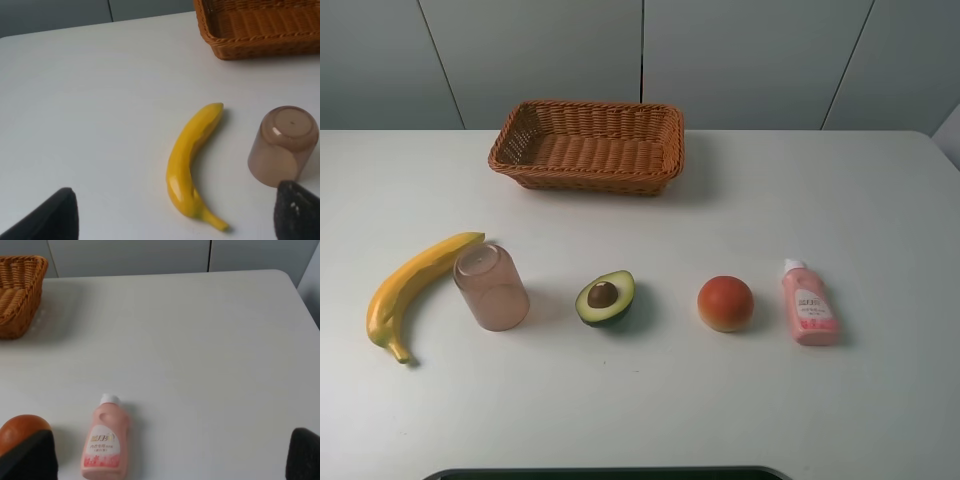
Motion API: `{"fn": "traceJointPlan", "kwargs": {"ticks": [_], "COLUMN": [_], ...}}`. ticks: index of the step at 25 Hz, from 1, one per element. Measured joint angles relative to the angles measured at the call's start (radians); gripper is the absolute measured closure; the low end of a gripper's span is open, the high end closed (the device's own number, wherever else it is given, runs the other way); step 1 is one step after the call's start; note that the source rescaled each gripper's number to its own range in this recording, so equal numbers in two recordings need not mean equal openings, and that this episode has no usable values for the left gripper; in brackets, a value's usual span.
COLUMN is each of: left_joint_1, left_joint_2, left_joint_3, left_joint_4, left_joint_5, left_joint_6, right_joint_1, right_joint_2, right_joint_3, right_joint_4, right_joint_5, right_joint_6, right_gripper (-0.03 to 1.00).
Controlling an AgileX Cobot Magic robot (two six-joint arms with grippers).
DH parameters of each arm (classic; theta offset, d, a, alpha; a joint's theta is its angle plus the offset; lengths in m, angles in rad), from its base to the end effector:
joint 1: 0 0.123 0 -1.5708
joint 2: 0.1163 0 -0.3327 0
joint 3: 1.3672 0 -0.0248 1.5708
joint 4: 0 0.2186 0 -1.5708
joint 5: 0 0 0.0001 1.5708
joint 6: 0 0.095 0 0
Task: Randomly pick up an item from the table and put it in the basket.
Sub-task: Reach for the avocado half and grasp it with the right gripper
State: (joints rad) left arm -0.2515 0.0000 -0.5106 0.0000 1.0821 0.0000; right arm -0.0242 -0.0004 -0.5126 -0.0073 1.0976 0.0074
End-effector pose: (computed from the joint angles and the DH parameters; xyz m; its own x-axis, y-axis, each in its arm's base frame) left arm -0.0772 0.0198 0.2608 -0.4509 0.1158 -0.8850 0.2489 0.9685 0.0000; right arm -0.0806 0.0013 0.2600 -0.4768 0.0156 -0.8789 0.0319 0.9995 0.0005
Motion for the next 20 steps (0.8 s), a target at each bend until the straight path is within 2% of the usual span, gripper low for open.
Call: {"fn": "traceJointPlan", "kwargs": {"ticks": [20], "left_joint_1": [0.000], "left_joint_2": [0.000], "left_joint_3": [0.000], "left_joint_4": [0.000], "left_joint_5": [0.000], "left_joint_6": [0.006], "right_joint_1": [0.000], "right_joint_2": [0.000], "right_joint_3": [0.000], "right_joint_4": [0.069], "right_joint_5": [0.000], "right_joint_6": [0.032], "right_gripper": [-0.01]}}
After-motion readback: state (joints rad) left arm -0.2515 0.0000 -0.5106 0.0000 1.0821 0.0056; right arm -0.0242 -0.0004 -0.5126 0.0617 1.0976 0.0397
